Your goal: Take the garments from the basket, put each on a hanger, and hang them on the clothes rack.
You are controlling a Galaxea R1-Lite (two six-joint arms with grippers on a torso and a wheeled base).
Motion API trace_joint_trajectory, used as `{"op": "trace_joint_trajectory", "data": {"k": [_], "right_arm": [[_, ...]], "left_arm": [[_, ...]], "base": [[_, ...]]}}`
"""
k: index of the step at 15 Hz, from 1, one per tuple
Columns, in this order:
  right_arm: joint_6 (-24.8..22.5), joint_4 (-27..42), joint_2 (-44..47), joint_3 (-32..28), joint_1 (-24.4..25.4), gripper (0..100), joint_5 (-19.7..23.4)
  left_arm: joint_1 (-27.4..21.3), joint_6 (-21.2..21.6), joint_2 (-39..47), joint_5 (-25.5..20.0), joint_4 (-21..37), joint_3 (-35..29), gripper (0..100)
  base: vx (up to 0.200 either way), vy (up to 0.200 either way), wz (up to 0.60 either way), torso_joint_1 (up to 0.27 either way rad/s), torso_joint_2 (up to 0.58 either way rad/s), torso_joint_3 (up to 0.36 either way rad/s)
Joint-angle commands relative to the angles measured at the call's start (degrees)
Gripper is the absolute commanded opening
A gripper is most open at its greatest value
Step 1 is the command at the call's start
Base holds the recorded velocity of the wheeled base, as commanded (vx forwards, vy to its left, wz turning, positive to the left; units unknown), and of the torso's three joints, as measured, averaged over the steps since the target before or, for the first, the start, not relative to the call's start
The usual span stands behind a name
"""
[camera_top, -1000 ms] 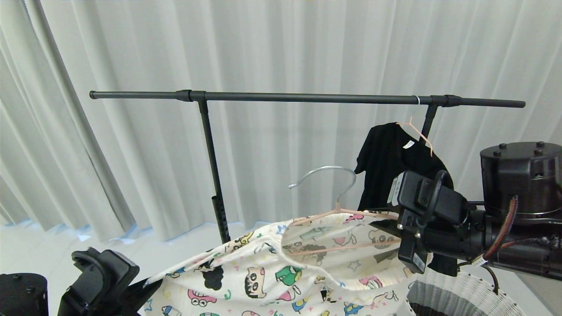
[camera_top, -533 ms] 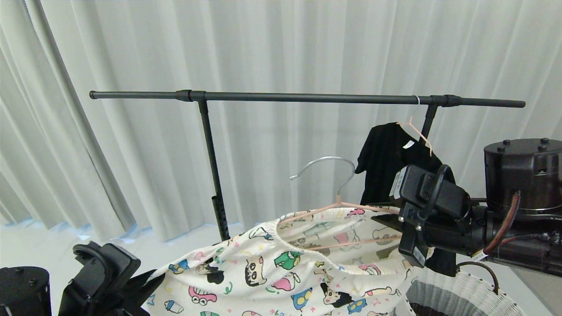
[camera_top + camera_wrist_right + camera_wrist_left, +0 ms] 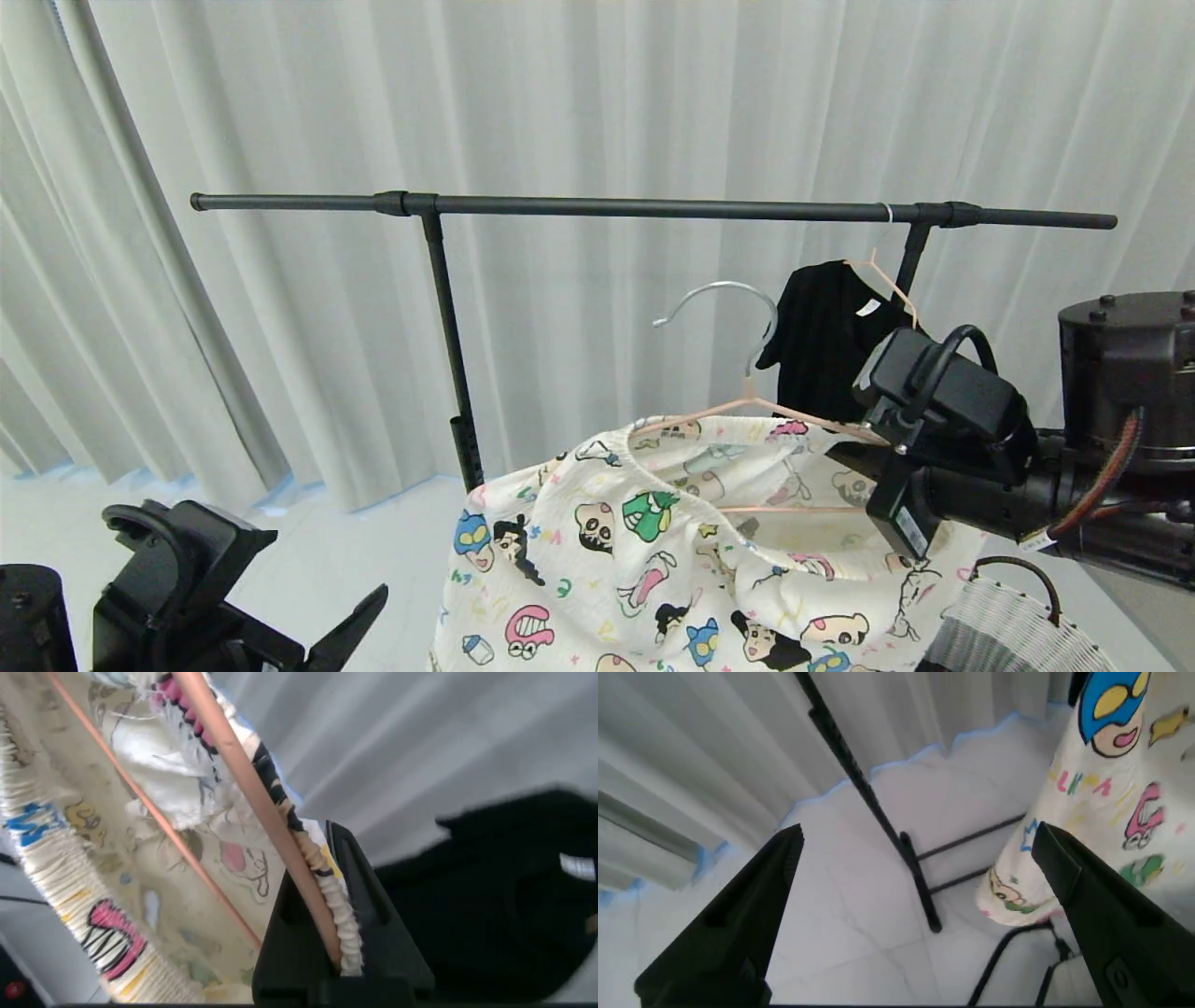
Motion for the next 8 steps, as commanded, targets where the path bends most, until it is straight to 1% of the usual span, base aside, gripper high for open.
{"op": "trace_joint_trajectory", "data": {"k": [1, 3, 5, 6, 7, 8], "right_arm": [[1.3, 3.0, -2.7, 0.0, 0.0, 0, -2.1], [3.8, 8.9, -4.0, -0.1, 0.1, 0, -6.0], [5.8, 13.8, -4.9, -0.2, 0.1, 0, -8.4], [7.2, 16.6, -4.9, -0.6, 0.1, 0, -9.4], [9.7, 20.5, -4.8, -1.4, 0.1, 0, -10.4], [11.6, 23.8, -4.6, -2.2, 0.1, 0, -10.7]], "left_arm": [[2.4, -0.5, -0.5, 2.3, 0.0, -2.3, 100], [4.2, -0.5, -0.7, 6.4, 0.0, -4.0, 100], [4.6, -0.5, -1.3, 9.9, 0.0, -5.0, 100], [5.0, -0.5, -1.3, 11.0, 0.0, -5.5, 100], [6.1, -0.4, -1.2, 11.6, 0.0, -6.0, 100], [6.9, -0.4, -1.2, 11.9, 0.0, -6.5, 100]], "base": [[0.000, 0.000, 0.00, 0.000, 0.00, 0.000], [0.000, 0.000, 0.00, 0.000, 0.00, 0.000], [0.000, 0.000, 0.00, 0.000, 0.00, 0.000], [0.000, 0.000, 0.00, 0.000, 0.00, 0.000], [0.000, 0.000, 0.00, 0.000, 0.00, 0.000], [0.000, 0.000, 0.00, 0.000, 0.00, 0.000]]}}
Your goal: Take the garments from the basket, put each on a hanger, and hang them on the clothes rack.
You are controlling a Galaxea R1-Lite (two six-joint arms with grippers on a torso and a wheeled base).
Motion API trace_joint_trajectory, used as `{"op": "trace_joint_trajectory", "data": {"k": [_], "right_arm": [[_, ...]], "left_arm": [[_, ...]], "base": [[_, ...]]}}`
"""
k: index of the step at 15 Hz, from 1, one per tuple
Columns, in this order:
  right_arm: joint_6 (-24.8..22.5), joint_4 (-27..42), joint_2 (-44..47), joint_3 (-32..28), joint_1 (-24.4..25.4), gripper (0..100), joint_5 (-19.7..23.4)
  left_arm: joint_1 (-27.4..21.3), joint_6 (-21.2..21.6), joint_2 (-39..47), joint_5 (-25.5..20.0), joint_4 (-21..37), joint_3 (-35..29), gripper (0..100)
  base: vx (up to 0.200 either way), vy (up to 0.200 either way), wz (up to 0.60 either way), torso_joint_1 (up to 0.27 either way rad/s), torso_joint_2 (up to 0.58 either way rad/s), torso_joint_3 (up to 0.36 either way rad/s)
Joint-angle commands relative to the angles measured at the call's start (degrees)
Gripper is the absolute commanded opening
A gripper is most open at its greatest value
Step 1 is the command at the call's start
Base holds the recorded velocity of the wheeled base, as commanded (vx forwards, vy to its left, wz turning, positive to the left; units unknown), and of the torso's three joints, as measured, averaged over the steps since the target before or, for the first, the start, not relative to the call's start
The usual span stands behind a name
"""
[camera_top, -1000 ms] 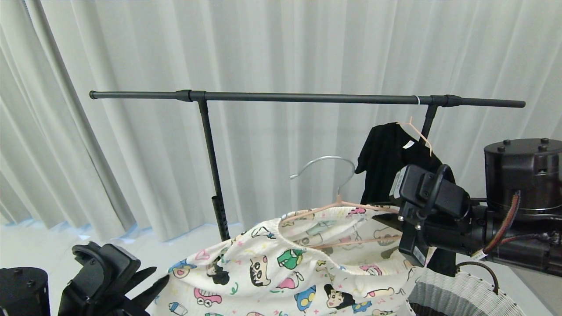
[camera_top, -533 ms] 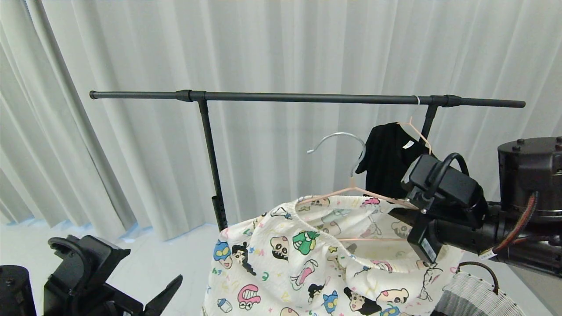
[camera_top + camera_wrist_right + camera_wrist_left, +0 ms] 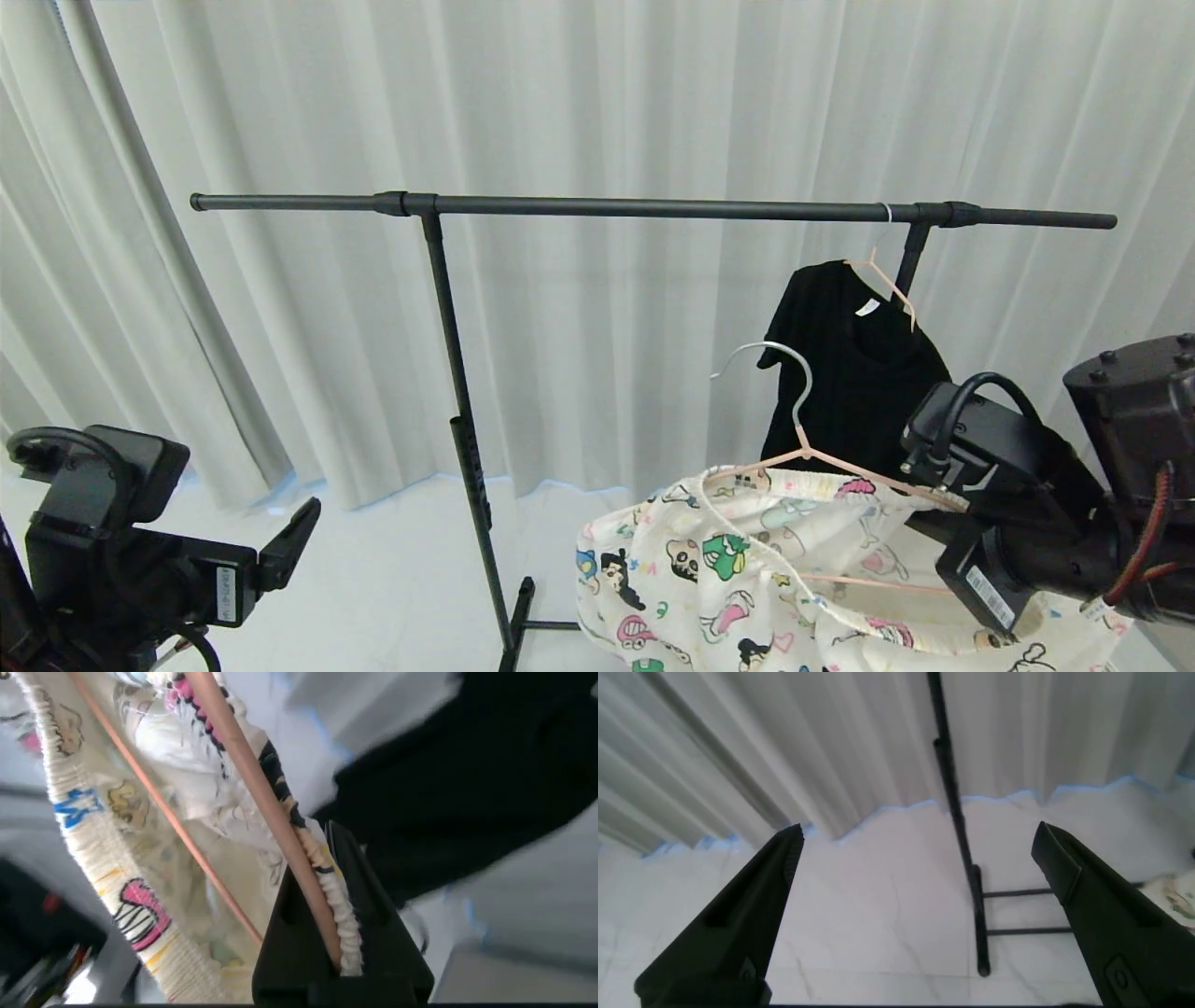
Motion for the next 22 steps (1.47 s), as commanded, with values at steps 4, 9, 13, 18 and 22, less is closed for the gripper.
{"op": "trace_joint_trajectory", "data": {"k": [4, 9, 13, 18, 22], "right_arm": [[15.4, 12.9, 6.7, -7.0, 0.3, 0, -1.8], [25.9, 12.9, 17.4, -13.9, 2.4, 0, -9.2], [30.8, 11.9, 20.9, -22.9, 1.3, 0, -16.4], [31.0, 11.8, 20.3, -27.1, -1.3, 0, -21.3], [30.9, 11.8, 18.9, -27.3, -1.3, 0, -21.5]], "left_arm": [[8.6, 0.3, -0.1, 0.0, 0.0, -3.6, 100], [9.4, 0.5, -0.1, 0.0, 0.0, -3.7, 100], [9.2, 0.7, -0.1, -0.1, 0.0, -3.5, 100], [8.3, 0.1, 1.6, -0.2, 0.0, -4.1, 100], [7.8, 0.5, 2.4, -0.3, 0.0, -5.2, 100]], "base": [[0.000, 0.000, 0.00, 0.000, 0.00, 0.000], [0.000, 0.000, 0.00, 0.000, 0.00, 0.000], [0.000, 0.000, 0.00, 0.000, 0.00, 0.000], [0.000, 0.000, 0.00, 0.000, 0.00, 0.000], [0.000, 0.000, 0.00, 0.002, 0.00, 0.013]]}}
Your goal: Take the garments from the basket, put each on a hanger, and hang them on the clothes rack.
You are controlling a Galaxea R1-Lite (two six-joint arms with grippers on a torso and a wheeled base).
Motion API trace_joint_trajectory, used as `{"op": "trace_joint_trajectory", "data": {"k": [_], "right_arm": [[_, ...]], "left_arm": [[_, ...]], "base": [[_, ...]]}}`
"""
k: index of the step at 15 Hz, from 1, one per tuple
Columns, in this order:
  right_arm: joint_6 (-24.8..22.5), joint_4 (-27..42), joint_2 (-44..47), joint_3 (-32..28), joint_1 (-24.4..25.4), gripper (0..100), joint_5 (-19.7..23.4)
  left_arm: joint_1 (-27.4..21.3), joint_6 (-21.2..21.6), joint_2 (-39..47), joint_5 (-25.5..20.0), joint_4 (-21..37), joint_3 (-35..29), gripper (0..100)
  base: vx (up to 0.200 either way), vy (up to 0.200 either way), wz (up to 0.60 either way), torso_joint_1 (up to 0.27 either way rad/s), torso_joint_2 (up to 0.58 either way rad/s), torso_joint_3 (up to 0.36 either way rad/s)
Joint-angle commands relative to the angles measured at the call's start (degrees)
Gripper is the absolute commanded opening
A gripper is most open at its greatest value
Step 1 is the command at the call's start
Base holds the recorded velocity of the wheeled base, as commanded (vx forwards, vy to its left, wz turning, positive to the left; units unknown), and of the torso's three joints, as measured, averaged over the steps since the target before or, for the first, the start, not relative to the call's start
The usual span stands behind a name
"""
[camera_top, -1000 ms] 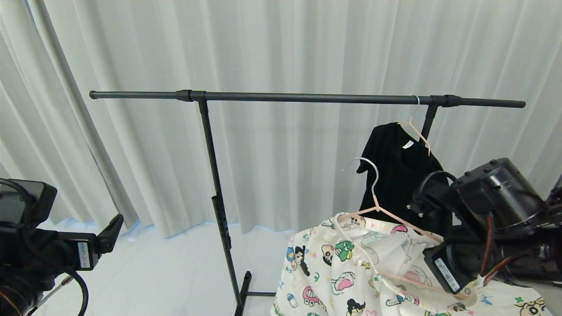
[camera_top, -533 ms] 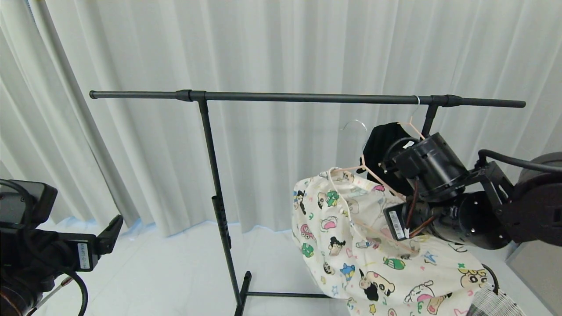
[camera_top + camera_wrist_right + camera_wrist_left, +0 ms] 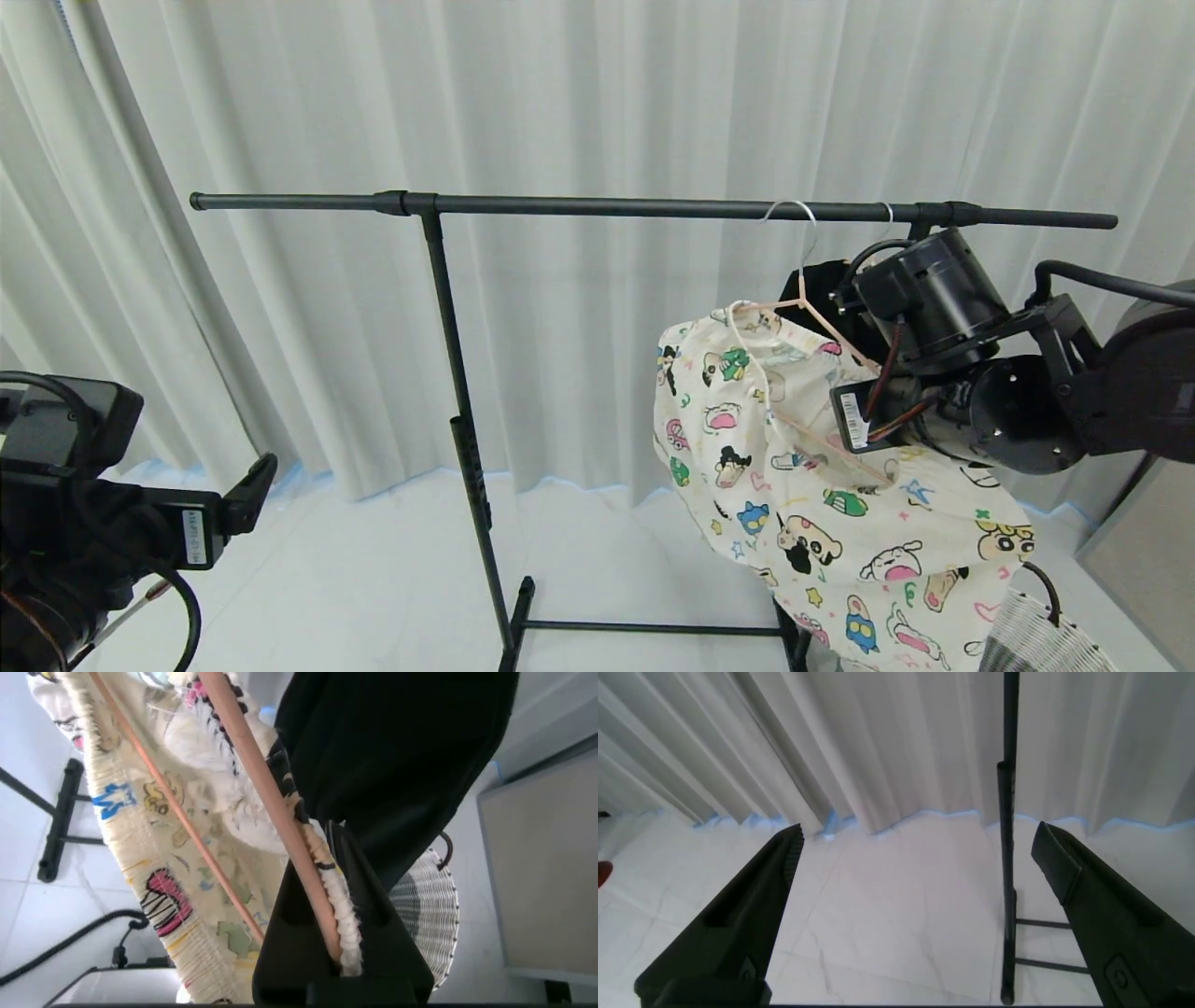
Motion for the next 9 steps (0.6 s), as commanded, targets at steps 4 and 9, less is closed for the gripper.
{"op": "trace_joint_trajectory", "data": {"k": [4, 9], "right_arm": [[-0.2, -3.7, 0.3, -0.1, -1.3, 0, -2.5], [-0.8, -4.4, 0.2, -1.3, -2.1, 0, -2.6]], "left_arm": [[-7.8, 0.1, 0.1, 0.2, 0.0, 0.3, 100], [-10.9, 0.1, 0.4, 0.3, 0.0, 0.0, 100]], "base": [[0.000, 0.000, 0.00, 0.000, 0.00, 0.000], [0.200, 0.000, 0.00, 0.001, 0.00, 0.002]]}}
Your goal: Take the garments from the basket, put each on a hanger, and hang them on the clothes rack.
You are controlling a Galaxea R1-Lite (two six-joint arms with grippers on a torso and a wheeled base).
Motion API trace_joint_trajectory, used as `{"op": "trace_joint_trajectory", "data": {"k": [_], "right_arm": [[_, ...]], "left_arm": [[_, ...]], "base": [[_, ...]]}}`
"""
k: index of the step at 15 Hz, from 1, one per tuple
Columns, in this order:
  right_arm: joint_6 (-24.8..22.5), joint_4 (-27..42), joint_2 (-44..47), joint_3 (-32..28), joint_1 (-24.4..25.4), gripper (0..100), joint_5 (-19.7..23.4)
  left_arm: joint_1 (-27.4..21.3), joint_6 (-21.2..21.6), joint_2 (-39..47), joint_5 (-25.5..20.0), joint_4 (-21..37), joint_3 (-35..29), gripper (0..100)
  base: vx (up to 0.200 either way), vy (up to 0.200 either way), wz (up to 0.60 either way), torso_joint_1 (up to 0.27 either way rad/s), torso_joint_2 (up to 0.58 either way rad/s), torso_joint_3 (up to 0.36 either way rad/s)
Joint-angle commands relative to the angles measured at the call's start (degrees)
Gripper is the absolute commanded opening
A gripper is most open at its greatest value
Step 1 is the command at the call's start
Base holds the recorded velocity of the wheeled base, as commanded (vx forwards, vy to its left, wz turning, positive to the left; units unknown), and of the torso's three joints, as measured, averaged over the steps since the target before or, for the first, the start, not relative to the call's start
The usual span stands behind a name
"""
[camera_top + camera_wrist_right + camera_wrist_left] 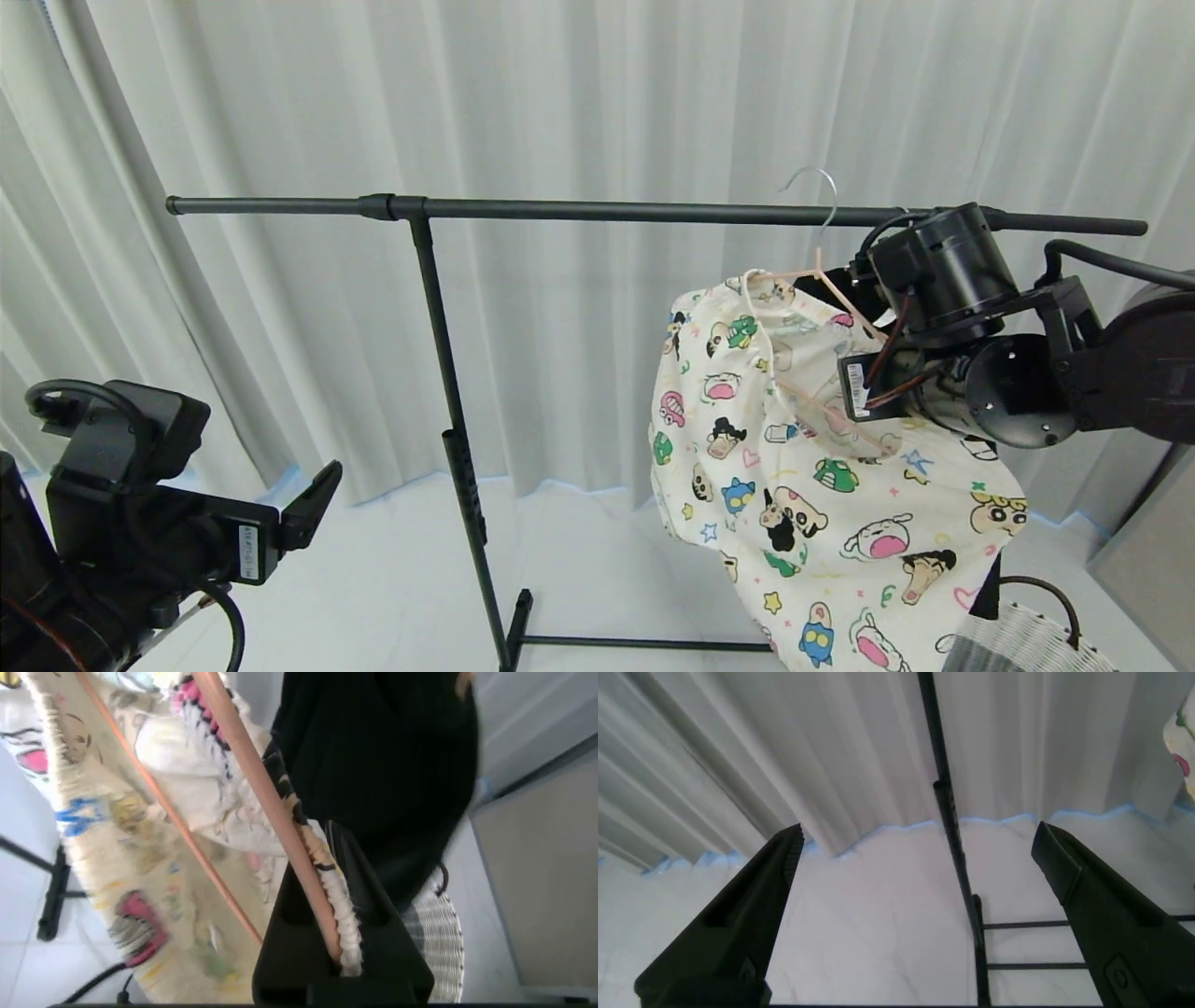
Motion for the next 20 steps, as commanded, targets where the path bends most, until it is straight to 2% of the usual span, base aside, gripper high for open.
{"op": "trace_joint_trajectory", "data": {"k": [1, 10, 20], "right_arm": [[0.0, 0.0, -0.3, -0.1, 0.0, 0, 0.0], [-0.1, 0.0, -0.9, -0.1, 0.1, 0, 0.0], [0.0, -0.1, 5.8, -0.3, -3.0, 0, 0.1]], "left_arm": [[-0.5, 0.0, -0.1, 0.0, -0.1, 0.0, 100], [-3.3, 0.0, -0.2, 0.0, -0.1, 0.0, 100], [-3.8, 0.0, -0.1, 0.0, -0.1, -0.2, 100]], "base": [[0.200, 0.000, 0.00, 0.012, 0.00, -0.002], [0.200, 0.000, 0.00, 0.003, 0.00, 0.004], [0.000, 0.000, 0.00, 0.000, 0.00, 0.000]]}}
